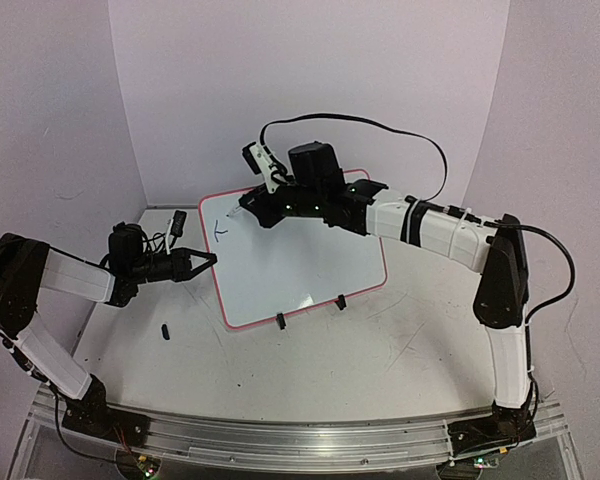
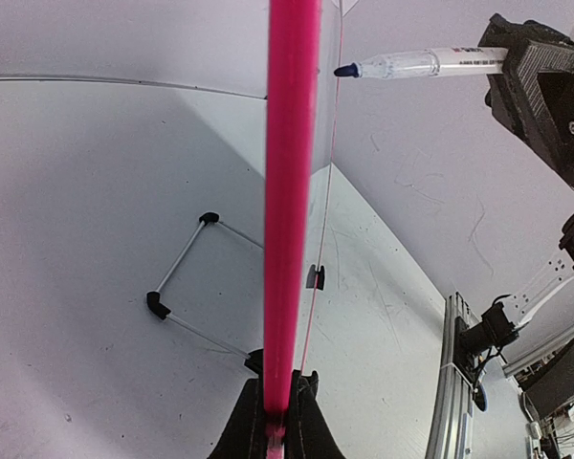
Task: Write a sentence on the whiteboard
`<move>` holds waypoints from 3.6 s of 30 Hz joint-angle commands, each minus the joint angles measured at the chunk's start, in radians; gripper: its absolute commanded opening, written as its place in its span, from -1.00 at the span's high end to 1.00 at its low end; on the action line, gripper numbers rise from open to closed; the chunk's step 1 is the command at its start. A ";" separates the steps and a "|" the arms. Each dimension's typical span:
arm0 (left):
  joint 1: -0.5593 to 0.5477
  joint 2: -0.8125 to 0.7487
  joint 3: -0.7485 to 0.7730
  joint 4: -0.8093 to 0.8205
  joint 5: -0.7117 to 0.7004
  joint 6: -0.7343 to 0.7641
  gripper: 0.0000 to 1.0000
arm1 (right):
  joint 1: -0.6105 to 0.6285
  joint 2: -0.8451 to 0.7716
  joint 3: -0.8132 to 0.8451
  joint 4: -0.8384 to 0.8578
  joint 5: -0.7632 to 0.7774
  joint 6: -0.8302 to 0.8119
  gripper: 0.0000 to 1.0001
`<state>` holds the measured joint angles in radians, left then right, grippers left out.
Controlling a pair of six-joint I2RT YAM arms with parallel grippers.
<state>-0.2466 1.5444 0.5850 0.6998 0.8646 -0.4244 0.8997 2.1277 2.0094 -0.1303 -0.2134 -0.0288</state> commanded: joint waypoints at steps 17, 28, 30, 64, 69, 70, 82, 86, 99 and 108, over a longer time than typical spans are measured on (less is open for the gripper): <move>0.000 0.020 0.039 -0.007 -0.011 -0.002 1.00 | 0.015 -0.015 -0.019 -0.019 0.016 0.010 1.00; 0.001 0.017 0.036 -0.008 -0.014 -0.001 1.00 | 0.028 -0.062 -0.112 -0.011 0.028 0.018 1.00; 0.000 0.019 0.036 -0.008 -0.013 -0.001 1.00 | 0.031 -0.074 -0.126 -0.004 0.030 0.020 1.00; 0.001 0.007 0.032 -0.023 -0.026 0.010 1.00 | -0.009 -0.154 -0.206 0.103 -0.045 0.093 1.00; 0.000 0.007 0.039 -0.029 -0.023 0.010 1.00 | -0.011 -0.131 -0.186 0.103 -0.043 0.095 1.00; 0.000 0.006 0.039 -0.029 -0.022 0.011 1.00 | -0.010 -0.125 -0.177 0.104 -0.044 0.096 1.00; 0.000 0.011 0.042 -0.031 -0.017 0.011 1.00 | -0.015 -0.078 -0.132 0.089 -0.021 0.100 1.00; 0.000 0.015 0.043 -0.032 -0.016 0.012 1.00 | -0.016 -0.064 -0.116 0.080 -0.022 0.094 1.00; 0.000 0.019 0.047 -0.031 -0.014 0.012 1.00 | -0.015 -0.026 -0.081 0.049 -0.027 0.092 1.00; 0.001 0.017 0.044 -0.031 -0.017 0.015 1.00 | -0.015 -0.031 -0.112 0.034 -0.038 0.098 1.00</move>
<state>-0.2455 1.5482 0.6010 0.6807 0.8719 -0.4187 0.8860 2.0926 1.8904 -0.0952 -0.2562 0.0574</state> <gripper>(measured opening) 0.060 0.090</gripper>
